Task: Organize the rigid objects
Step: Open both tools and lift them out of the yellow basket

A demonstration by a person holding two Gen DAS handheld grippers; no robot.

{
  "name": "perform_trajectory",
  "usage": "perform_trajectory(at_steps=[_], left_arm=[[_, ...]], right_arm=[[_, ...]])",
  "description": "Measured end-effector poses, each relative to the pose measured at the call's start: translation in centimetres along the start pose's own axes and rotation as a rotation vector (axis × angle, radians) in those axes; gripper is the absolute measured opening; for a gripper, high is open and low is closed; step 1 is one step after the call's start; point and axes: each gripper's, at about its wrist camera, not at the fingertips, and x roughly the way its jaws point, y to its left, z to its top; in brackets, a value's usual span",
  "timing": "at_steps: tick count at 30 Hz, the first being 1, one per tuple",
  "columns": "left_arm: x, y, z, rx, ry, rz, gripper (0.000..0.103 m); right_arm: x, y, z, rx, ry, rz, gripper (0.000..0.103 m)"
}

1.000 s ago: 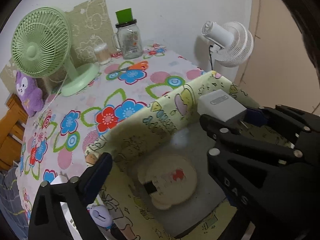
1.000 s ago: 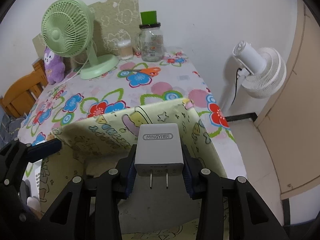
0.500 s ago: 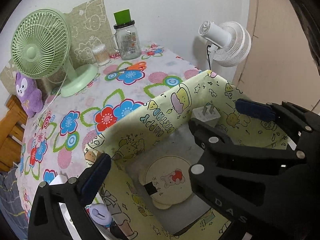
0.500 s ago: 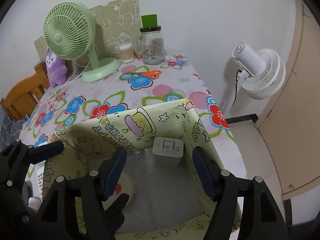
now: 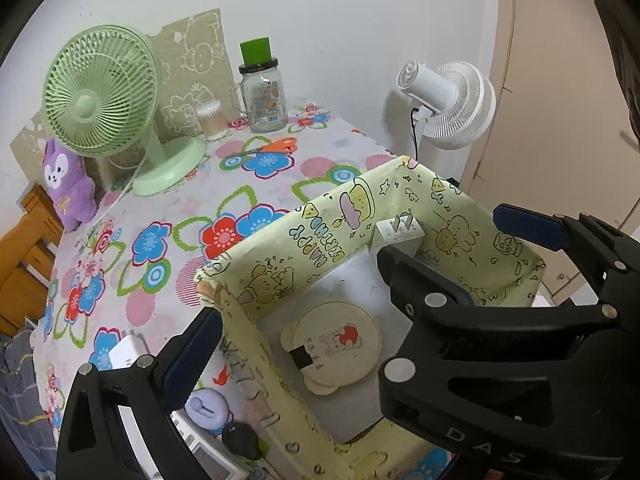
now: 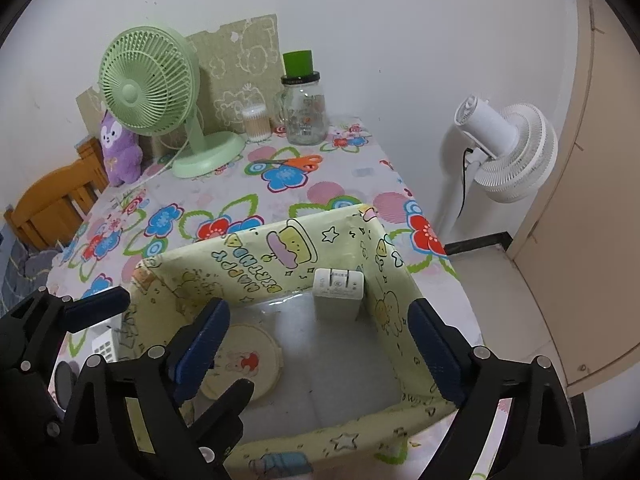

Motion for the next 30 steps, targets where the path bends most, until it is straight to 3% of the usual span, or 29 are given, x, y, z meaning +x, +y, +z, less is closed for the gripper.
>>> perform_trajectory(at_steps=[19, 30], left_arm=[[-3.9, 0.6, -2.6, -0.029, -0.057, -0.006, 0.103], [-6.0, 1.1, -4.6, -0.028, -0.088, 0.012, 0.103]], right_arm=[[-4.8, 2.2, -1.5, -0.059, -0.071, -0.061, 0.097], [-6.9, 3.8, -2.8, -0.093, -0.102, -0.04, 0.097]])
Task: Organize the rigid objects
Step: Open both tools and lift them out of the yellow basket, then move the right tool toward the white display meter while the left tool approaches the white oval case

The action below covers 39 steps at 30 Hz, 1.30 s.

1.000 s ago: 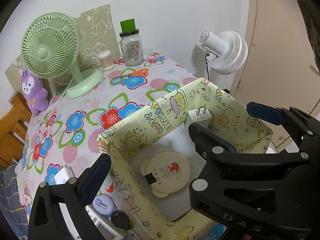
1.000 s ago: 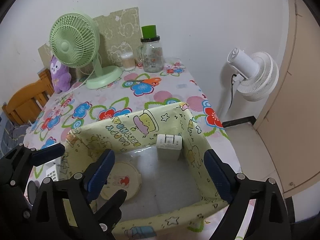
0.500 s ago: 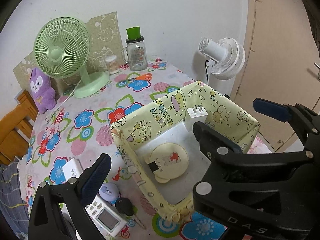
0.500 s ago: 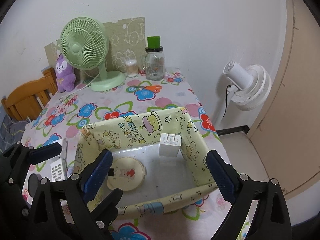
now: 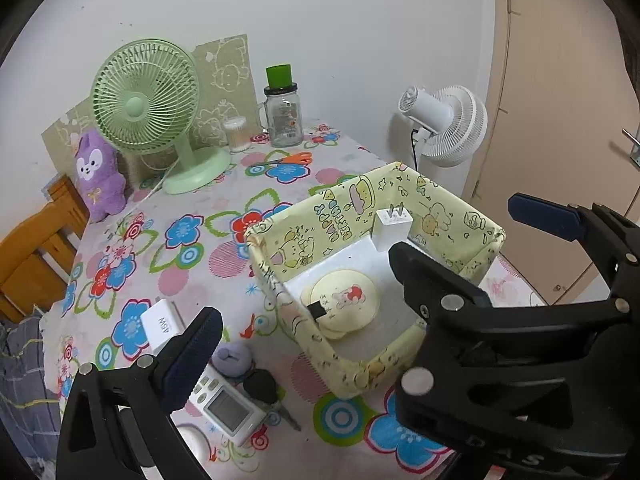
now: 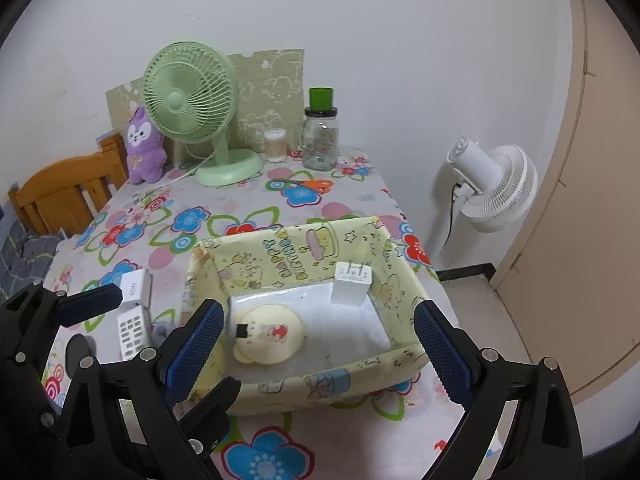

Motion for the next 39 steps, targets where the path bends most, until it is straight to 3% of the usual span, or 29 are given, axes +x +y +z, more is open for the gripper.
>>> perform_trajectory(at_steps=[16, 21, 39], left_arm=[[-3.0, 2.2, -2.7, -0.027, -0.047, 0.027, 0.103], [-3.7, 3.2, -3.6, -0.043, -0.054, 0.037, 0.103], [-4.1, 6.8, -6.7, -0.098, -0.039, 0.05, 0.103]], right_arm=[[-2.5, 3.2, -1.2, -0.049, -0.014, 0.024, 0.097], [-2.9, 4.7, -1.4, -0.065, -0.014, -0.004, 0.097], [-2.8, 8.8, -3.0, -0.096, 0.004, 0.085, 0.097]])
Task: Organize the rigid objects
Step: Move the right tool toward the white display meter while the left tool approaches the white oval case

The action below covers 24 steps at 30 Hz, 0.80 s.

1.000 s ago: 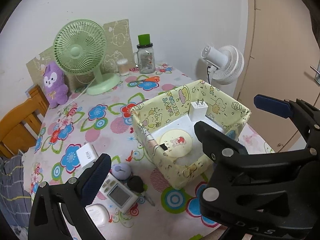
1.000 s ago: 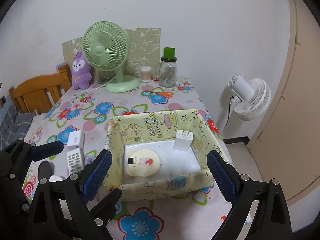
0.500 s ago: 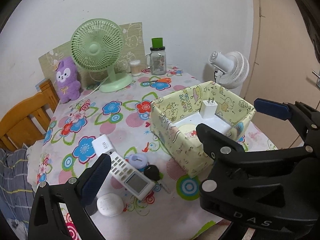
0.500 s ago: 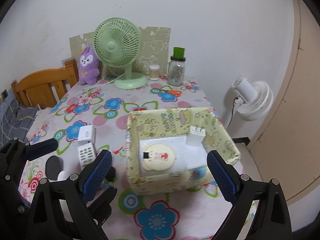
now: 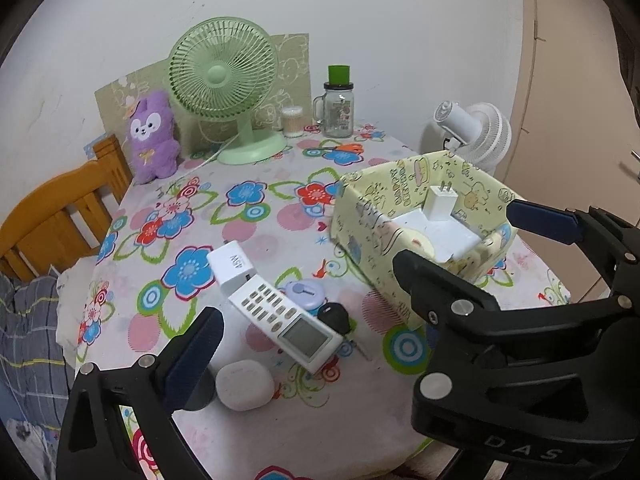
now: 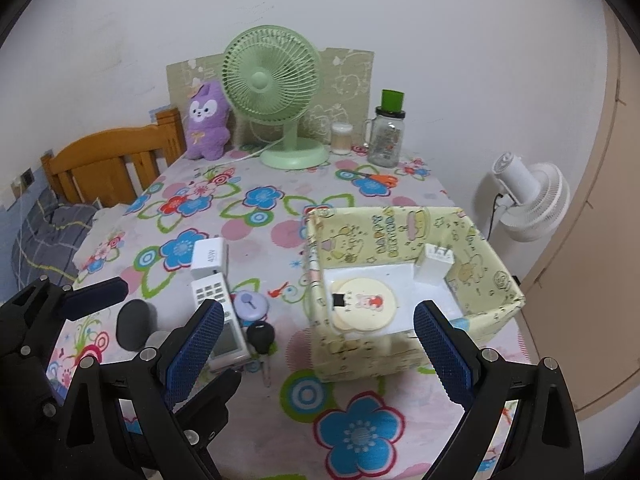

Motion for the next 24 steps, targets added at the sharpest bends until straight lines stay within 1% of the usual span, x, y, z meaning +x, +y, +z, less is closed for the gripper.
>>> perform_trajectory(at_steps=[5, 10, 14, 24], left_arm=[[0.3, 1.1, -0.9, -0.012, 0.008, 0.014, 0.103], [0.7, 2.2, -1.5, -0.016, 0.008, 0.026, 0.103], [1.2, 2.8, -2.0, -0.014, 0.017, 0.027, 0.102], [3.6, 4.5, -3.1, -0.038, 0.069, 0.03, 0.1]], right_arm=[[0.6, 1.3, -0.3, -0.014, 0.01, 0.03, 0.097], [1.3, 2.6, -0.6, -0.028, 0.022, 0.057, 0.092], [2.1, 3.6, -0.8, -0.035, 0.031, 0.062, 0.09], [4.8, 5.0, -1.5, -0.043, 0.087, 0.079, 0.081]])
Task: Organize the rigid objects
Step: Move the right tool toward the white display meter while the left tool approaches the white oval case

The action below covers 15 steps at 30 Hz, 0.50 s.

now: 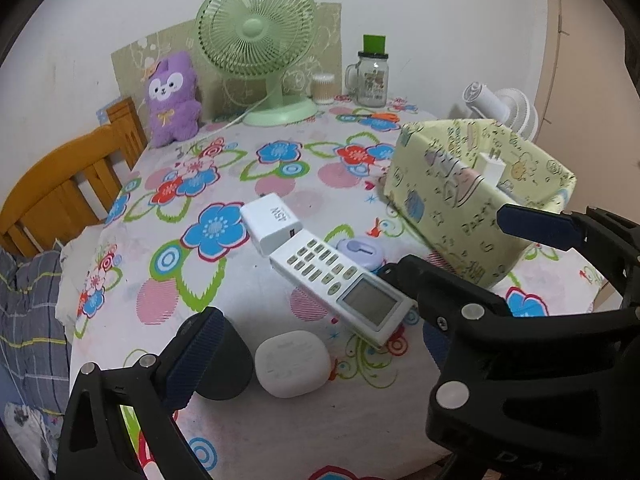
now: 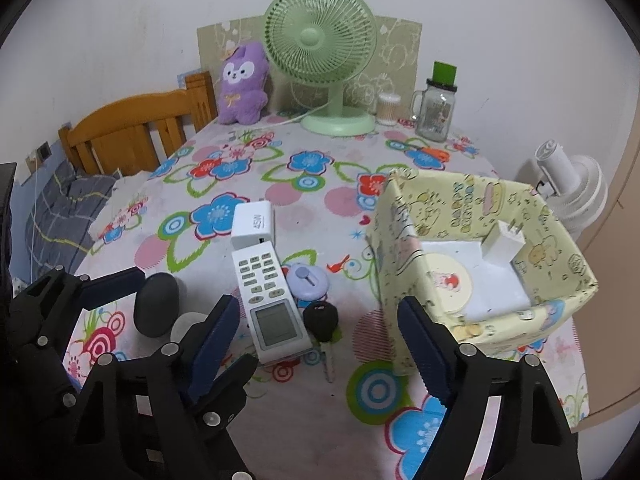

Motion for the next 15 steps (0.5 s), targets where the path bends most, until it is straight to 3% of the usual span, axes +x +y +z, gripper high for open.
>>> perform_trajectory(at_steps=[7, 15], left_arm=[[1.7, 0.6, -0.3, -0.017, 0.03, -0.002, 0.1], [3.2, 1.3, -1.4, -0.028, 0.073, -0.022, 0.097]], right_arm=[[2.2, 0.7, 0.0, -0.012, 0.045, 0.014, 0.074], [4.4, 1.7, -0.3, -0.04, 0.091, 0.04, 0.074]])
